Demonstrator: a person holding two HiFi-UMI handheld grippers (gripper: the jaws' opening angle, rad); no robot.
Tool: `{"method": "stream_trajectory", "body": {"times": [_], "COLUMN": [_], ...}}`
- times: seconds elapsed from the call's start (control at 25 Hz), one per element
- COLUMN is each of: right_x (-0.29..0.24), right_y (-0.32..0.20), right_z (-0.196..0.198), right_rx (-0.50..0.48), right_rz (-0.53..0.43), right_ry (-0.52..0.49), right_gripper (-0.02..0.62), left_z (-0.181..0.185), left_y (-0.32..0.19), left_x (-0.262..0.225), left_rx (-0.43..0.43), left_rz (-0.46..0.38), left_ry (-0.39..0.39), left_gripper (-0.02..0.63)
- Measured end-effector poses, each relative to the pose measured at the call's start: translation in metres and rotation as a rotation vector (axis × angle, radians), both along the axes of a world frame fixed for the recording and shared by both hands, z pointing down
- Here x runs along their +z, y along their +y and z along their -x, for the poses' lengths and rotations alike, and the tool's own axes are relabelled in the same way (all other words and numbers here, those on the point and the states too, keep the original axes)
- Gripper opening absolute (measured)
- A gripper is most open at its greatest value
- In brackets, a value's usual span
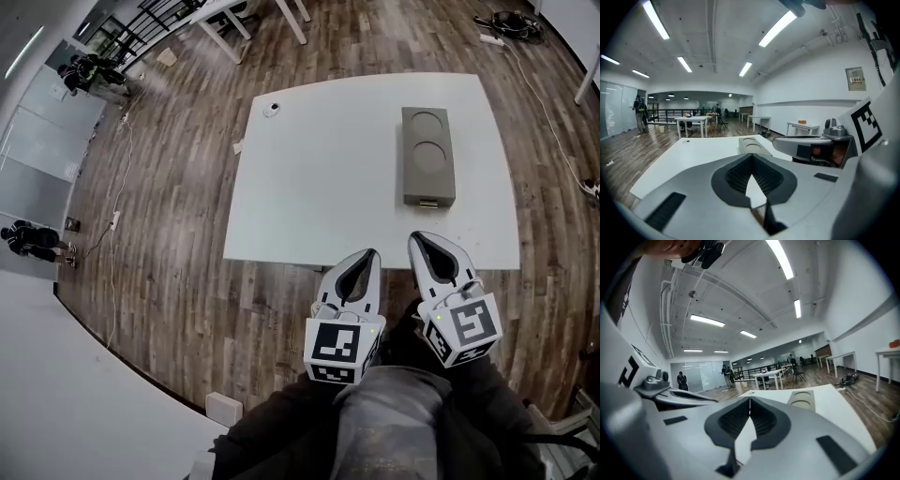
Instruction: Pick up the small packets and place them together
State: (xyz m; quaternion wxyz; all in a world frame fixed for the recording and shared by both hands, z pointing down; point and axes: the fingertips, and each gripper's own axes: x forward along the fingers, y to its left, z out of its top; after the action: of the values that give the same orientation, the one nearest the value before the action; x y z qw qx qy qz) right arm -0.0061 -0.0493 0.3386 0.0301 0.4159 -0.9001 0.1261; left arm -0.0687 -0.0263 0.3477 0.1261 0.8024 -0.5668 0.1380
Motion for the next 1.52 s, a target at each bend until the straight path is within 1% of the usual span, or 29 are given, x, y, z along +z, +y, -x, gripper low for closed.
{"method": "stream_trajectory", "body": {"times": [0.32,0.52,0.68,0.8,0.96,1.16,1.36,1.52], "right_x": [0.01,-0.001,0.001,-0.005,-0.014,-0.026,-0.021,0.001], "right_y": [-0.048,-0.06,-0.065,-0.075,-0.081,-0.089,-0.089,-0.087], "right_z": [-0.028,-0.05,-0.055,-0.06,-0.056,-0.055,-0.049,-0.042], "right_rx": [0.069,0.15,0.201,0.259,0.325,0.404,0.447,0.477], "right_rz": [0.012,-0.006,-0.007,-0.021,-0.045,-0.07,-0.068,-0.046], "right_ry": [0.001,-0.002,0.006,0.009,0.025,0.041,0.046,0.041], "right_gripper": [0.005,0.005,0.005,0.005,0.005,0.005,0.005,0.005], "left_z": [-0.025,-0.047,-0.051,-0.058,-0.059,-0.056,-0.051,-0.047], "left_y": [-0.056,-0.072,-0.083,-0.092,-0.105,-0.12,-0.123,-0.123], "left_x": [0.008,-0.002,-0.002,-0.004,-0.013,-0.025,-0.021,-0.002], "left_rx": [0.062,0.139,0.19,0.249,0.334,0.405,0.446,0.478], "left_rz": [0.009,-0.005,-0.006,-0.009,-0.032,-0.065,-0.054,-0.037], "left_ry": [0.003,0.007,0.013,0.022,0.032,0.043,0.053,0.05], "left_gripper": [0.003,0.003,0.003,0.003,0.003,0.003,0.003,0.003]}}
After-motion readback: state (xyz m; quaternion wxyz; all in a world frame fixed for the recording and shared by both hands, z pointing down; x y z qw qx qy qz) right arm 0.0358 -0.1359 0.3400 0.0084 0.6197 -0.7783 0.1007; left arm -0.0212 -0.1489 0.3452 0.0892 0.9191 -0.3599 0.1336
